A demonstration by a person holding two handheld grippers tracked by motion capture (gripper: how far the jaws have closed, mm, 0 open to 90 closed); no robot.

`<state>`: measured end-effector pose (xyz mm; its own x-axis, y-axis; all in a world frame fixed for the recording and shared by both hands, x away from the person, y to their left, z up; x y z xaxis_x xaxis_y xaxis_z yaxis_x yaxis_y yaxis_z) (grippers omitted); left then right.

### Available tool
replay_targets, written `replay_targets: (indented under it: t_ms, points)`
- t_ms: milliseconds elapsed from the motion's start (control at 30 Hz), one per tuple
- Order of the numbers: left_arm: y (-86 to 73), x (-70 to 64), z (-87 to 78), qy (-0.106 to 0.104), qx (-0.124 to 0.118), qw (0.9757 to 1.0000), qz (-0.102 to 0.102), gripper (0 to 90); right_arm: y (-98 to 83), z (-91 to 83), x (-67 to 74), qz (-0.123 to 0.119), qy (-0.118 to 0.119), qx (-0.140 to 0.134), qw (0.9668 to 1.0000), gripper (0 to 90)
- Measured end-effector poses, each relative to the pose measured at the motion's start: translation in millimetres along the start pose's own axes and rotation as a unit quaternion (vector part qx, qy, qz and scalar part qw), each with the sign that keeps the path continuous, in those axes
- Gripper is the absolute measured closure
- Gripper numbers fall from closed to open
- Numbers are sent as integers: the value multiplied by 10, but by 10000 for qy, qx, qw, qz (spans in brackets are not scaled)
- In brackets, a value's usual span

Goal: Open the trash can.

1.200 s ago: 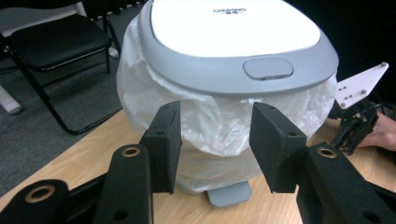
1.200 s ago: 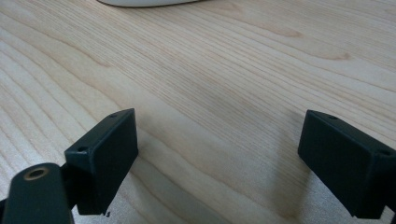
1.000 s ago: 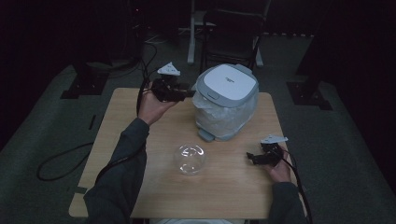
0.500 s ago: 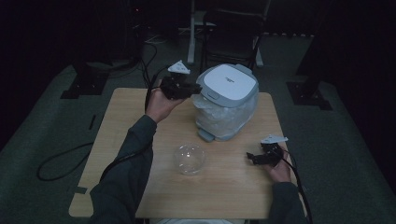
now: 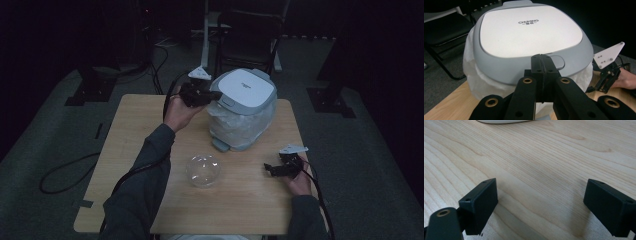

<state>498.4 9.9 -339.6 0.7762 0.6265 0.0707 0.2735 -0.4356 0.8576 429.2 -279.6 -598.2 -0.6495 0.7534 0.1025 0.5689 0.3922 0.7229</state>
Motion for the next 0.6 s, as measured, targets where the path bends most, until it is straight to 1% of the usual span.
replay_targets:
  t_ms: [33,100,200,300,367,400,433,500,567,600]
  points:
    - [9,-10,16,23,-9,10000,-24,900,0,0,0,2,0,1,10000,112]
    - [23,-38,52,-6,-5,10000,-33,900,0,0,0,-2,1,0,10000,112]
    - [31,-83,116,-17,29,10000,6,900,0,0,0,-2,2,0,10000,112]
    - [36,-110,168,7,-5,10000,-29,900,0,0,0,-1,5,2,10000,112]
    - [25,-129,201,5,-13,10000,-32,900,0,1,0,-5,8,2,10000,112]
    - [8,-137,221,8,31,10000,5,900,0,1,0,-5,9,3,10000,112]
    - [4,-147,229,-26,-38,10000,-19,900,0,1,1,-4,8,3,10000,113]
    - [-5,-145,228,-44,-79,10000,-40,900,0,1,1,-6,8,3,10000,112]
    - [-20,-153,224,10,-104,9999,42,900,0,1,1,-5,9,3,10000,112]
    - [-28,-156,225,-1,-111,9999,47,900,0,1,1,-5,9,3,10000,112]
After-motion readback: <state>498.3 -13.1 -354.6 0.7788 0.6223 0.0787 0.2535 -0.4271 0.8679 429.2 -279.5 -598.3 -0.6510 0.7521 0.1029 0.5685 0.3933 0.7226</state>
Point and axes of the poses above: each handheld gripper's, and its own axes: z roughly forward along the jaws, y roughly out of its top, x roughly to its left, the point moved 7 cm from there along z, roughly forward along the jaws, and after that the axes turned 8 degrees about y, right-handed, at the moved point
